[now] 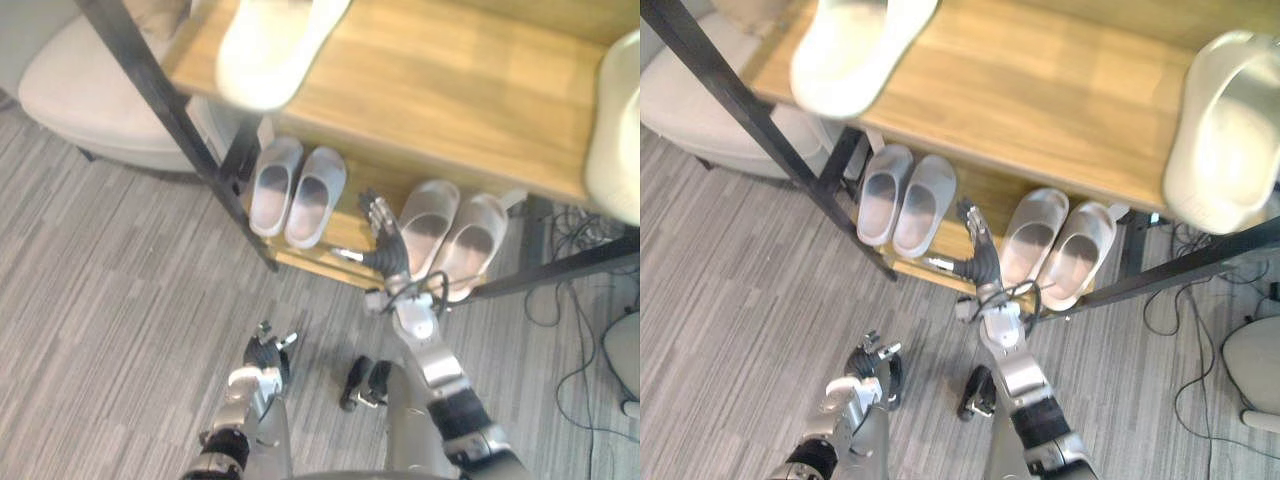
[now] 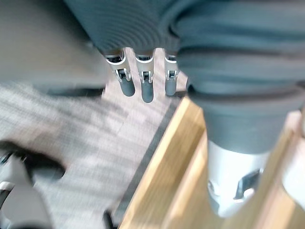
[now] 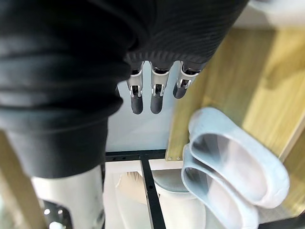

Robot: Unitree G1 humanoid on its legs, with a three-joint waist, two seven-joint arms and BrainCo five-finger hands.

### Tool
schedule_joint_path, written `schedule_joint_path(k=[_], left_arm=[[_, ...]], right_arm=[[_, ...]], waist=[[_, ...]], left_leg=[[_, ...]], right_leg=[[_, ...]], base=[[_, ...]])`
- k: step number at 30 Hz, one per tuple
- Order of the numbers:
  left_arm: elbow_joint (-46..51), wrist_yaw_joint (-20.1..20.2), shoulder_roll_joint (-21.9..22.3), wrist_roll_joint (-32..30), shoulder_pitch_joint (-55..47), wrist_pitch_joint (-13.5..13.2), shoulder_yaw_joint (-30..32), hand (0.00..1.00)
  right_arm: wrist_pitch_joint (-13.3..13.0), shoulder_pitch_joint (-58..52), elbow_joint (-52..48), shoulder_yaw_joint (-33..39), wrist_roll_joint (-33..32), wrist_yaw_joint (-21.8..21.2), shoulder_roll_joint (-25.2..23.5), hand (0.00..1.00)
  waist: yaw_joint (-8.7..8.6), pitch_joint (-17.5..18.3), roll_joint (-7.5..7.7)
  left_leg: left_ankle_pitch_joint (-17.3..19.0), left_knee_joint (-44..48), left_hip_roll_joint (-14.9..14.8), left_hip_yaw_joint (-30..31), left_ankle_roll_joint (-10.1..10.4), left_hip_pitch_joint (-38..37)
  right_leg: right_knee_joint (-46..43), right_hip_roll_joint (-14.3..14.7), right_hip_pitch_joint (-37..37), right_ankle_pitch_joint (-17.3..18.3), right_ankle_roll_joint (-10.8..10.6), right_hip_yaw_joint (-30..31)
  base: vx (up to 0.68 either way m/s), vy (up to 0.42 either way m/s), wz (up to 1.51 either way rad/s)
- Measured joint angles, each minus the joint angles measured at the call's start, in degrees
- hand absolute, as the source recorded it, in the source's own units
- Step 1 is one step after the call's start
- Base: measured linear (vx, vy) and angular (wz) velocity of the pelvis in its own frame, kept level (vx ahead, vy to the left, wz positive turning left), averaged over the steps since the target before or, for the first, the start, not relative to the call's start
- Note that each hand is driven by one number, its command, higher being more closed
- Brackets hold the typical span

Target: Organize the slippers on the shoe rack

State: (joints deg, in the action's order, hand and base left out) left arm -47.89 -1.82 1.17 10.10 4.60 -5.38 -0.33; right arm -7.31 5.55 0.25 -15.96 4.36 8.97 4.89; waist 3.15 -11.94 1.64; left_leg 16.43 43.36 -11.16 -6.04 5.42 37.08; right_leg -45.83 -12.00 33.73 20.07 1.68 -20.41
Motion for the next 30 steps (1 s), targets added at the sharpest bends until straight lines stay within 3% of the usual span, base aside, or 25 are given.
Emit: schedule_joint_path(k=[3, 7, 8, 12, 16, 24, 30], left_arm=[[0.0, 1.0, -0.3, -1.5, -1.9, 0.1, -4.0, 0.0], [-2.4, 1.2, -2.7, -3.3, -2.5, -0.2, -9.2, 0.0], [-4.0, 1.3, -3.1, -4.0, -2.4, -0.2, -10.4, 0.0], [-5.1, 2.1, -4.7, -5.7, -2.3, -0.4, -12.2, 0.0], [-5.9, 2.0, -5.3, -6.6, -1.9, -0.5, -12.7, 0.0], [-4.5, 1.9, -7.4, -7.9, -1.3, -0.5, -17.5, 0.0], [11.3, 3.0, -10.1, -6.2, -7.3, -3.2, -23.7, 0.0]], right_arm=[[0.0, -7.1, 0.3, 1.1, 2.5, -1.8, 0.3, 0.0], [-0.1, -12.1, 11.3, 3.9, 2.5, -4.5, 0.0, 0.0], [0.2, -12.1, 20.5, 5.9, 2.6, -5.0, 0.2, 0.0], [1.0, -11.5, 35.2, 10.2, 4.6, -5.6, 0.9, 0.0], [1.2, -11.6, 46.5, 15.3, 4.5, -5.5, 0.8, 0.0], [1.6, -11.2, 54.9, 22.3, 0.1, -4.4, 0.5, 0.0], [2.2, -11.4, 57.4, 25.1, -2.1, -4.0, 1.1, 0.0]], waist=[[-0.23, 0.7, 0.86], [-0.86, 2.5, 2.15], [-1.49, 3.9, 1.89], [-2.81, 5.1, 0.13], [-3.41, 6.2, -1.03], [-3.91, 7.2, -1.74], [-3.83, 7.7, -2.0]], left_leg=[[-1.3, -5.4, 0.7, -2.3, -0.6, -5.8], [-5.3, -16.8, 3.0, -4.7, -0.9, -14.6], [-7.8, -22.9, 4.1, -5.5, -1.1, -18.1], [-12.7, -34.1, 5.6, -7.0, -1.4, -25.5], [-14.4, -38.8, 6.2, -7.5, -1.4, -30.2], [-17.4, -45.0, 7.4, -7.0, -2.1, -35.3], [-19.0, -47.7, 8.2, -5.3, -2.8, -36.5]], right_leg=[[5.4, 0.4, -4.6, -2.1, -1.1, 1.0], [14.7, 0.6, -11.4, -5.8, -2.5, 1.7], [20.2, 1.1, -14.1, -8.3, -3.0, 1.7], [30.9, 2.8, -20.7, -13.6, -4.0, 1.7], [38.2, 4.0, -26.2, -17.0, -4.7, 1.7], [45.4, 5.0, -31.8, -20.5, -5.0, 1.5], [47.4, 5.1, -33.4, -21.4, -5.6, 0.2]], base=[[0.09, 0.095, -0.15], [0.11, 0.073, -0.07], [0.16, 0.076, -0.09], [0.12, 0.057, -0.09], [0.06, 0.023, -0.07], [-0.02, -0.004, 0.02], [-0.05, 0.003, 0.12]])
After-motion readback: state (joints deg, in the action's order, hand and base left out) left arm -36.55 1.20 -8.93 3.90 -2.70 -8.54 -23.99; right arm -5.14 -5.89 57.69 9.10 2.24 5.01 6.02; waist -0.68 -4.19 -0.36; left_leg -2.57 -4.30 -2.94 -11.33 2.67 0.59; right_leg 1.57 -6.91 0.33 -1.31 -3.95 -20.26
